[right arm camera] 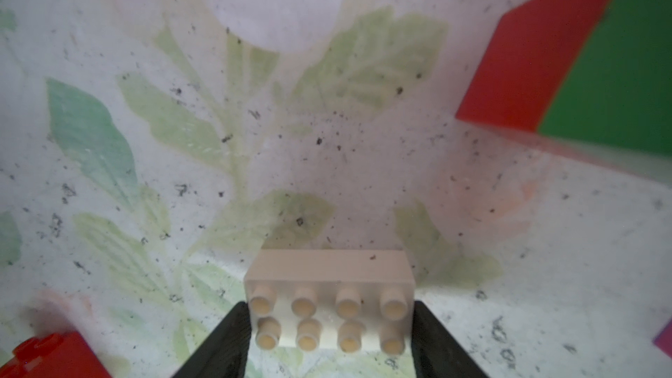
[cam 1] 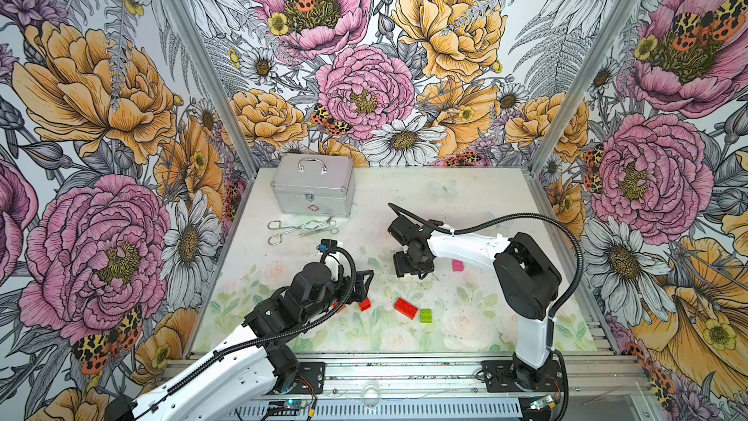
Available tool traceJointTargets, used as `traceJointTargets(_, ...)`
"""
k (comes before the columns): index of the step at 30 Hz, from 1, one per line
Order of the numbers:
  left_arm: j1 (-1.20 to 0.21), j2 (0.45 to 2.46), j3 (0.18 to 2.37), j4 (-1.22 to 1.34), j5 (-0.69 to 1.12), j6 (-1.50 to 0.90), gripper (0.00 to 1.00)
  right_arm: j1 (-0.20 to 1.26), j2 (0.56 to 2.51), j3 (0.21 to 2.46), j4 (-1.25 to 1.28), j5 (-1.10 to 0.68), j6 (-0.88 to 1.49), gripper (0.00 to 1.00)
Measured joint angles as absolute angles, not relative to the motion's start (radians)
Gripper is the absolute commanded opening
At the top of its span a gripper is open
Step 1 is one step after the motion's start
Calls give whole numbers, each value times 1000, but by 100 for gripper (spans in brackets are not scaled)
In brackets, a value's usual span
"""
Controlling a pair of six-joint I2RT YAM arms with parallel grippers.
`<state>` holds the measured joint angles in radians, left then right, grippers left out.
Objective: Assemble the letter r with lego
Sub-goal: Pick up the lego brick from the center of the board.
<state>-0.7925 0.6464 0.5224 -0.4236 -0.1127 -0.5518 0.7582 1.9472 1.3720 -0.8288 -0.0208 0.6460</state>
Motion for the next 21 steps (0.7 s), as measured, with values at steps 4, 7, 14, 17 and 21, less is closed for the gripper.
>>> traceJointTargets(4, -793, 641, 522, -423, -113, -552, 99, 758, 1955, 1380, -833, -21, 646, 71)
traceJointTargets(7, -793, 641, 522, -423, -113, -552, 99, 758, 1964, 1383, -836, -20, 646, 72)
traceJointTargets(14, -793, 633, 515, -425, -113, -552, 99, 761, 1968, 1401, -860, -6, 646, 68)
traceJointTargets(17, -793, 629, 514, -427, -113, -552, 99, 763, 1979, 1418, -871, 0, 647, 65)
traceJointTargets(21, -793, 626, 512, -429, -113, -552, 99, 768, 1992, 1439, -890, 10, 650, 55)
